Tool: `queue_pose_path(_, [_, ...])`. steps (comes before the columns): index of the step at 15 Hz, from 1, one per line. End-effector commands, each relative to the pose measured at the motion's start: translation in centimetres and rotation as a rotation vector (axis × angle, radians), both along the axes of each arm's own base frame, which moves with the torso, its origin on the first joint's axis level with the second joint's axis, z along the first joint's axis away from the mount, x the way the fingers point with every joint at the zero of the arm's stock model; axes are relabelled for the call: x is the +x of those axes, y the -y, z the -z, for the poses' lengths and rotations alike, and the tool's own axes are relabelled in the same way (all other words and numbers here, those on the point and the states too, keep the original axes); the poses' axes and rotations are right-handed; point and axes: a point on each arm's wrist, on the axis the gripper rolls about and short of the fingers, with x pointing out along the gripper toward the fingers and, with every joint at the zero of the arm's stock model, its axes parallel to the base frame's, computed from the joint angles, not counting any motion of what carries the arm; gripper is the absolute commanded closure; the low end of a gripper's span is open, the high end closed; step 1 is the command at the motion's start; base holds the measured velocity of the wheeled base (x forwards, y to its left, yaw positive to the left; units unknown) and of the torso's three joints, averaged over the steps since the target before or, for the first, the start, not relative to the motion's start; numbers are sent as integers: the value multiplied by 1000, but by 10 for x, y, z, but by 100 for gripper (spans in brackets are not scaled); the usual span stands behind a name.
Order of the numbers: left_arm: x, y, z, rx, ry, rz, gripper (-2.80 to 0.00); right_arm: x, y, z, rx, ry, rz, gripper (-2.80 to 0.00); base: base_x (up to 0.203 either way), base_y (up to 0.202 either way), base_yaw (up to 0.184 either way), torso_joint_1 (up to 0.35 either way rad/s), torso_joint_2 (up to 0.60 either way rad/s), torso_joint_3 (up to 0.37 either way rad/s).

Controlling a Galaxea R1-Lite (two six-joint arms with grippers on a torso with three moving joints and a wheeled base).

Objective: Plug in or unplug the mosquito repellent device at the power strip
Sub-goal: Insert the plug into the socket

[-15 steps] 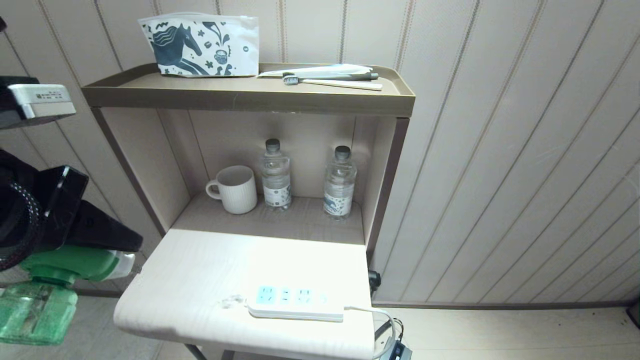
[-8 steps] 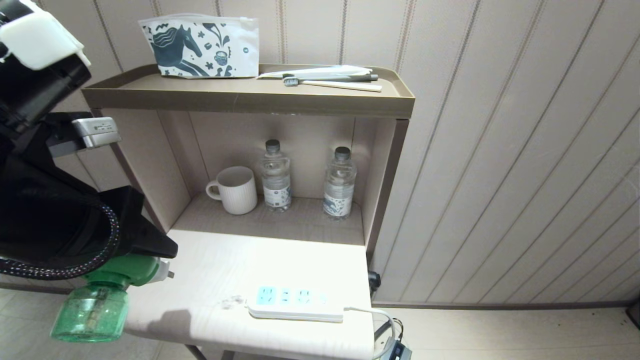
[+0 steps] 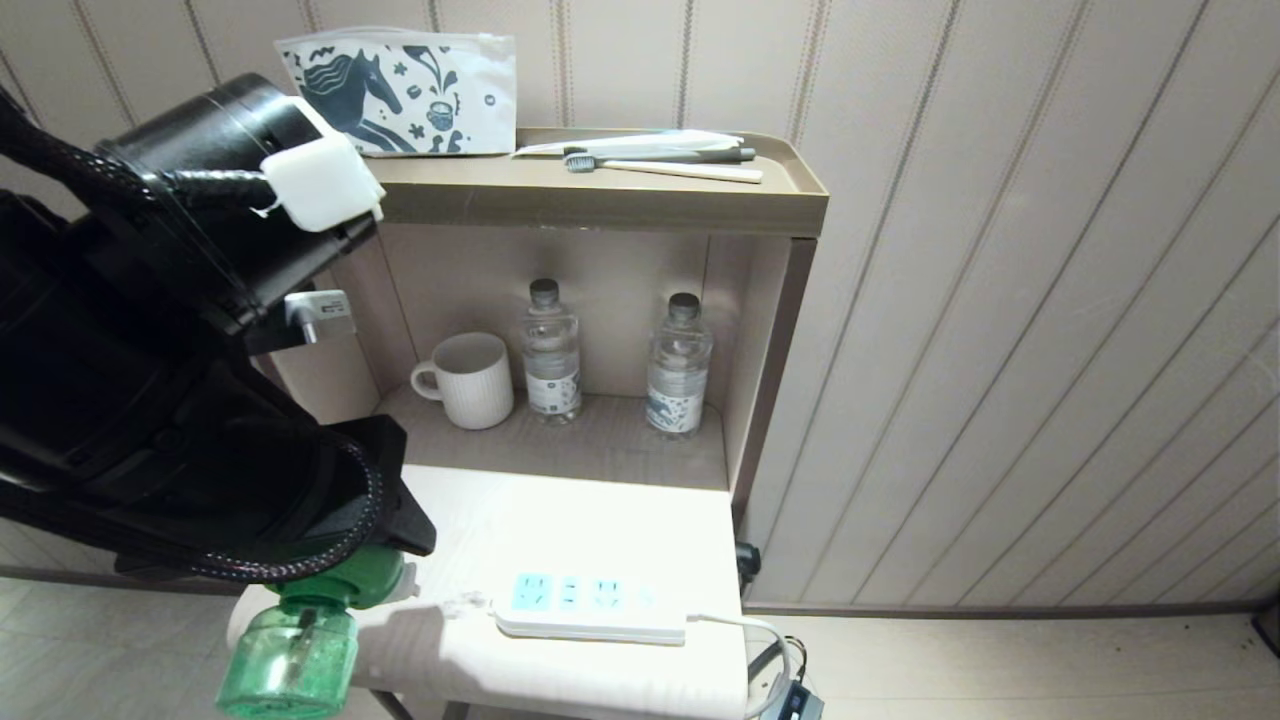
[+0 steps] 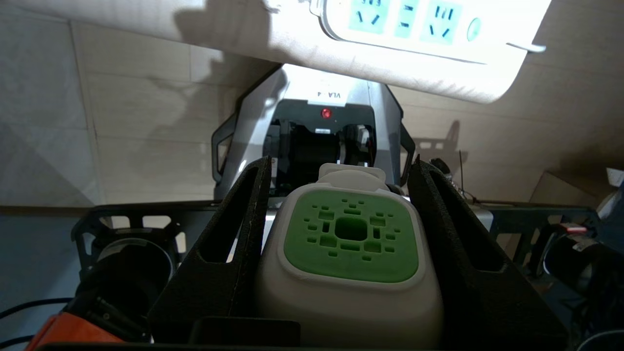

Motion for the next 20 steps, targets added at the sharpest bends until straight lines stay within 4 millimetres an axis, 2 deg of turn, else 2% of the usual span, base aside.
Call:
queue_pose_path(1, [7, 16, 9, 41, -28, 7, 0, 0, 0, 0, 0, 0, 1, 0, 0, 0, 0, 0, 0, 0])
queue_pose_path(4, [27, 43, 34, 169, -32, -9, 0, 0, 0, 0, 0, 0, -1, 0, 0, 0, 0, 0, 0, 0])
queue_pose_path(8, [45, 60, 53, 256, -12, -2, 0, 0, 0, 0, 0, 0, -1, 0, 0, 0, 0, 0, 0, 0])
queue_pose_path(12, [63, 79, 77, 252, -15, 33, 0, 0, 0, 0, 0, 0, -1, 0, 0, 0, 0, 0, 0, 0])
queue_pose_path(15, [68, 85, 83, 241, -22, 58, 0, 0, 0, 0, 0, 0, -1, 0, 0, 0, 0, 0, 0, 0])
queue_pose_path(17, [77, 91, 98, 233, -50, 64, 0, 0, 0, 0, 0, 0, -1, 0, 0, 0, 0, 0, 0, 0])
queue_pose_path(20, [84, 95, 108, 230, -69, 59, 0, 0, 0, 0, 0, 1, -1, 0, 0, 0, 0, 0, 0, 0])
